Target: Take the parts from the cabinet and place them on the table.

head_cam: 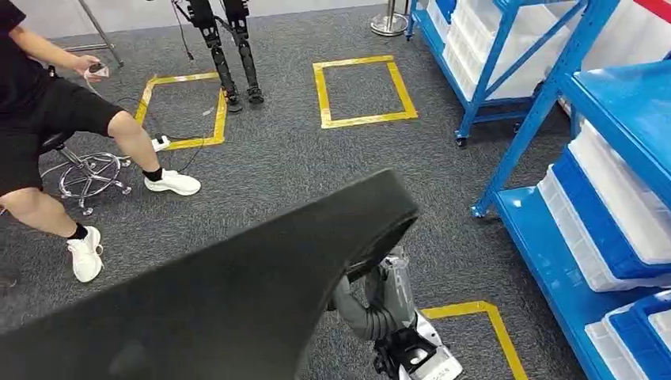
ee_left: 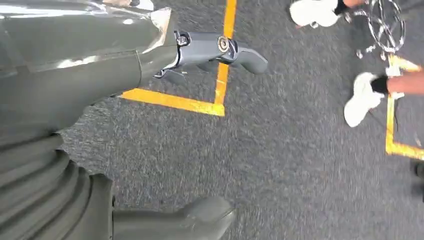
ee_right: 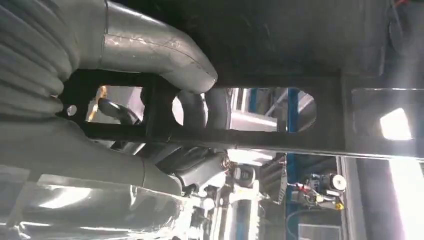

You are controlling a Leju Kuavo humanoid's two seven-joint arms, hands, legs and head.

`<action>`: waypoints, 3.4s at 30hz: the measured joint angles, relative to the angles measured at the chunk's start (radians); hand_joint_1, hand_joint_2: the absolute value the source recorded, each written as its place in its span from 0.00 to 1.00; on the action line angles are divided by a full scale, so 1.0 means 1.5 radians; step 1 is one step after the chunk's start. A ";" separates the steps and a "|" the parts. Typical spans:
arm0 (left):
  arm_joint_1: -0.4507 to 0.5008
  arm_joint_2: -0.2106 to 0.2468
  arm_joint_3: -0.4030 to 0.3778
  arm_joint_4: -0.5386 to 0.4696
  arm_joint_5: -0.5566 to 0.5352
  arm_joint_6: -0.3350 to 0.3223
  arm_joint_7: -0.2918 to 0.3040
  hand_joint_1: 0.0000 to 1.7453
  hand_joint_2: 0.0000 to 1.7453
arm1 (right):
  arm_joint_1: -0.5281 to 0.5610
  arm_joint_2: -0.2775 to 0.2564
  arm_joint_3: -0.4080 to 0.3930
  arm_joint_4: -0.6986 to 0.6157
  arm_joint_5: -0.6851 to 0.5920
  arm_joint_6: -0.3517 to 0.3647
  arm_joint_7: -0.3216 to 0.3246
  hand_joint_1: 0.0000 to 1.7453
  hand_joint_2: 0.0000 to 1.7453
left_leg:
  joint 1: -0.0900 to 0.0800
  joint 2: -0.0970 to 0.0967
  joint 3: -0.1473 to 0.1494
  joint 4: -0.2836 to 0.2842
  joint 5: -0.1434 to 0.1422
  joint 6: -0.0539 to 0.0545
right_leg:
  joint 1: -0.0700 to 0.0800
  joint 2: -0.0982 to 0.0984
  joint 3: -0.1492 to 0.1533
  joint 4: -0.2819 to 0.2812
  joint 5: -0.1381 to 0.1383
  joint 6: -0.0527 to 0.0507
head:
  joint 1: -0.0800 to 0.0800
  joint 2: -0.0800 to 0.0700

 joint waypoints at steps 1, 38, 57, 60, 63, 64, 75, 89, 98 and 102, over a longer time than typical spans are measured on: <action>-0.006 0.001 0.001 0.000 -0.002 -0.001 0.000 0.00 1.00 | 0.008 -0.003 -0.006 -0.008 0.001 -0.004 -0.002 1.00 1.00 | -0.009 0.025 0.006 -0.015 -0.011 0.007 | 0.005 -0.008 0.000 0.001 -0.002 0.003 | 0.001 0.000; -0.040 -0.008 0.048 0.060 0.015 -0.063 0.000 0.00 1.00 | 0.082 -0.023 -0.052 -0.036 0.006 -0.030 -0.007 1.00 1.00 | 0.002 -0.035 0.007 -0.034 0.011 0.021 | -0.002 0.029 0.006 0.042 -0.043 0.024 | 0.004 0.000; -0.036 -0.009 0.061 0.079 0.014 -0.053 0.000 0.00 1.00 | 0.104 -0.009 -0.062 -0.039 0.013 -0.026 -0.007 1.00 1.00 | 0.012 -0.043 -0.108 0.178 -0.081 -0.022 | -0.009 0.031 0.003 -0.002 -0.002 -0.001 | 0.000 0.000; -0.034 -0.009 0.062 0.079 0.014 -0.053 0.000 0.00 1.00 | 0.103 -0.006 -0.062 -0.039 0.013 -0.024 -0.007 1.00 1.00 | 0.012 -0.030 -0.049 0.061 -0.010 -0.016 | -0.007 0.007 0.011 -0.002 -0.008 0.001 | 0.000 0.000; -0.038 -0.009 0.063 0.075 0.014 -0.053 0.000 0.00 1.00 | 0.102 -0.003 -0.062 -0.039 0.014 -0.022 -0.007 1.00 1.00 | -0.001 0.013 -0.008 -0.016 0.003 0.001 | 0.000 -0.012 0.018 -0.002 -0.016 0.010 | 0.003 0.000; -0.038 -0.009 0.063 0.075 0.012 -0.053 0.000 0.00 1.00 | 0.101 -0.001 -0.062 -0.039 0.013 -0.022 -0.008 1.00 1.00 | -0.003 0.006 -0.009 -0.015 0.002 0.005 | -0.003 -0.019 0.019 -0.003 -0.017 0.013 | 0.001 0.000; -0.042 -0.006 0.037 0.076 -0.023 0.008 0.000 0.00 1.00 | 0.105 -0.013 -0.066 -0.038 0.008 -0.019 -0.008 1.00 1.00 | 0.007 -0.099 0.008 -0.035 0.012 0.014 | -0.017 0.057 -0.042 0.082 -0.024 0.045 | 0.010 0.000; -0.047 0.004 0.003 0.087 -0.023 0.029 0.000 0.00 1.00 | 0.108 -0.013 -0.067 -0.039 0.006 -0.020 -0.008 1.00 1.00 | 0.011 -0.042 -0.095 0.153 -0.056 -0.011 | -0.004 0.018 -0.001 0.004 -0.003 0.001 | 0.005 0.000; -0.043 0.018 -0.016 0.088 0.000 0.035 -0.001 0.00 1.00 | 0.105 -0.013 -0.066 -0.039 -0.001 -0.040 -0.008 1.00 1.00 | -0.003 -0.021 0.009 -0.033 0.008 0.022 | 0.006 -0.001 0.012 0.009 -0.021 0.018 | 0.008 0.000; -0.051 0.019 -0.024 0.088 0.005 0.044 -0.001 0.00 1.00 | 0.107 -0.014 -0.065 -0.037 -0.002 -0.043 -0.008 1.00 1.00 | 0.000 -0.062 0.007 -0.035 0.010 0.026 | -0.003 0.053 -0.079 0.187 -0.088 0.016 | 0.013 0.000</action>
